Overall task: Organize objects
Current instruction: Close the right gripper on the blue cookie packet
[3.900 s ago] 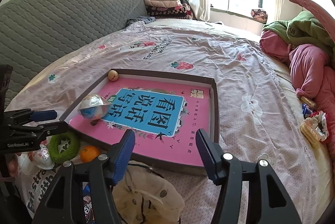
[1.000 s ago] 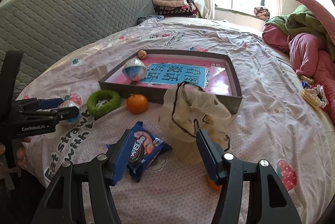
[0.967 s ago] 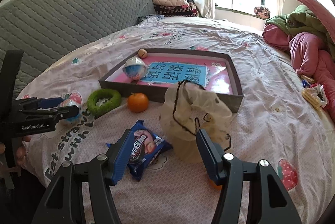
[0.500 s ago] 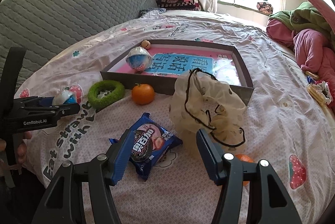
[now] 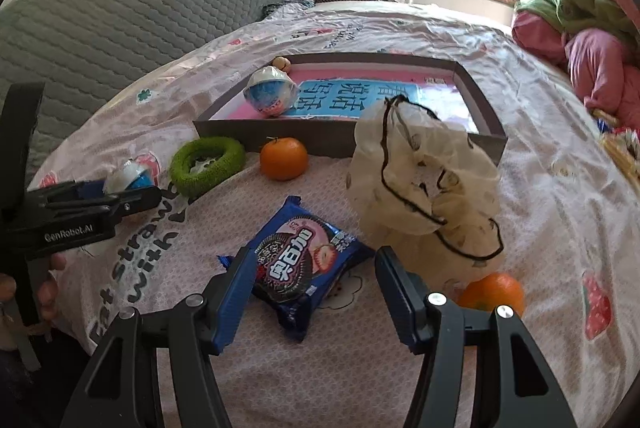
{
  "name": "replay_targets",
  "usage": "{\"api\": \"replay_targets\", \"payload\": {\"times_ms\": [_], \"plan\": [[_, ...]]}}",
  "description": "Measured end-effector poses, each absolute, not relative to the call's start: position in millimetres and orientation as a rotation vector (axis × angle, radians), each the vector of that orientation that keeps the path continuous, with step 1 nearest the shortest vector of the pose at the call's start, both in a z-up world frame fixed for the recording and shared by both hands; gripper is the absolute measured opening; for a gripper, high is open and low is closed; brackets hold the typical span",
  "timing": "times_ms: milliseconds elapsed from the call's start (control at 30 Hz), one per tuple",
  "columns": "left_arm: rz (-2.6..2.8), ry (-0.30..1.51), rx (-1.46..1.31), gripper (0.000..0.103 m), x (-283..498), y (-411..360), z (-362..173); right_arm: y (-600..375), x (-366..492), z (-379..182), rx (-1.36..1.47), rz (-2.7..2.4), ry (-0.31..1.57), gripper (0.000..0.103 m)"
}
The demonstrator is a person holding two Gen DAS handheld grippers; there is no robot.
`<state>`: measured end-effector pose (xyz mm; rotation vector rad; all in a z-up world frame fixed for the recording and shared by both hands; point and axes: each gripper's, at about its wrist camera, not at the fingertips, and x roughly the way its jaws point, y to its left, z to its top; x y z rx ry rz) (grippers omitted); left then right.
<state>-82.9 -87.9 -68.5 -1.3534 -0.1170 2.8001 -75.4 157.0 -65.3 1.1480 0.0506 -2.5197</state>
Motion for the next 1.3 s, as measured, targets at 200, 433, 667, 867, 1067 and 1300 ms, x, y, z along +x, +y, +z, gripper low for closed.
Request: {"api": "replay_targets", "payload": {"times_ms": [200,433,667,867,1067,1300], "plan": [[2.792,-0.123,-1.349,0.067,-83,-86,-68,154,-73,-68,1.185,-2.535,-0.002,0.061],[2.785,-0.131,-1.349,0.067,-83,-85,-69,143,-71,-79,1.243,-2.513,-0.013,0.061],[2.778,-0.139,-1.346,0.067,-83,-84,-69,140,-78,-80,1.278,-2.531,-0.135,0.065],[2.777,-0.142,-1.344,0.067,-83,-84,-69,130,-85,-82,1.280,-2.570,-0.095,0.066],[2.786,-0.137,-1.346,0.067,-86,-82,-70,121,-90,-84,1.261,-2.614,0.018,0.066],[2.793,-0.103,-1.351,0.067,-93,-78,-74,122,-88,-85,1.207,-2.633,0.082,0.054]]}}
